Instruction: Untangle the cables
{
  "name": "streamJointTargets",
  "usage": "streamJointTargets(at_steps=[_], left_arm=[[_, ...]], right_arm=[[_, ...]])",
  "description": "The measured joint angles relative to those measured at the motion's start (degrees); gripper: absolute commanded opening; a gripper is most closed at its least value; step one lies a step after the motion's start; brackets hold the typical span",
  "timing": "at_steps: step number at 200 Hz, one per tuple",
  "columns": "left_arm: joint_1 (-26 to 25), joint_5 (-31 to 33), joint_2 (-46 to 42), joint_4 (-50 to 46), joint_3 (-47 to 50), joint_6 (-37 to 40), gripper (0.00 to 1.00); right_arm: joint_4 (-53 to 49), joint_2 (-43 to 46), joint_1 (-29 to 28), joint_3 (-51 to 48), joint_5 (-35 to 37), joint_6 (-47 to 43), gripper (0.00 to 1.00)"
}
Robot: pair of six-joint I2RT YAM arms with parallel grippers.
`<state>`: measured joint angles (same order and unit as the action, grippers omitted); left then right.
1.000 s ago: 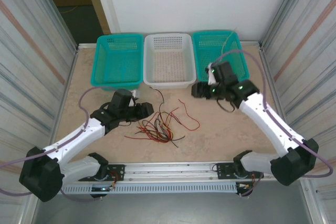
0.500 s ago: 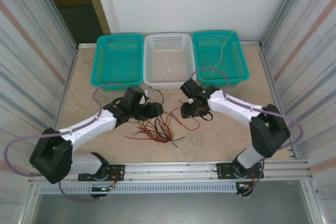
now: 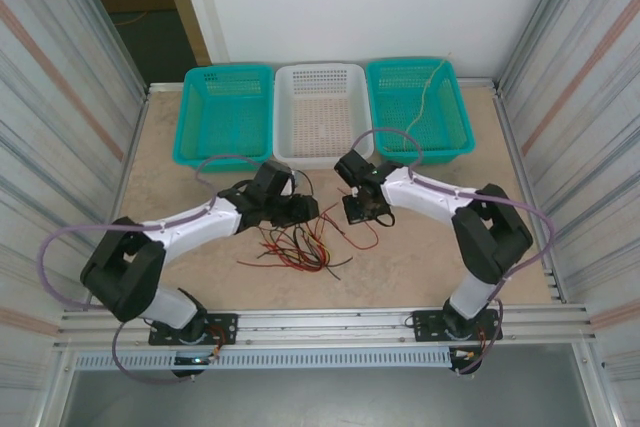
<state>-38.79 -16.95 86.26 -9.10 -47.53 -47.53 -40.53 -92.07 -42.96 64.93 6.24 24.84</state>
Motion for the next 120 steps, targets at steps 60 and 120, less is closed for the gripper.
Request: streamJointTargets(at_steps=[60,120], left_arm=[[0.0,2.0,1.9,-1.7,-0.7,-1.2,0.04],[0.0,2.0,1.9,-1.8,3.8,-1.4,0.00]], right_arm=[[-5.1,21.2,-9.6,9.6,7.4,-1.2,0.00],[-6.1,31.2,-10.8,14.2,14.2,-2.6,0.01]])
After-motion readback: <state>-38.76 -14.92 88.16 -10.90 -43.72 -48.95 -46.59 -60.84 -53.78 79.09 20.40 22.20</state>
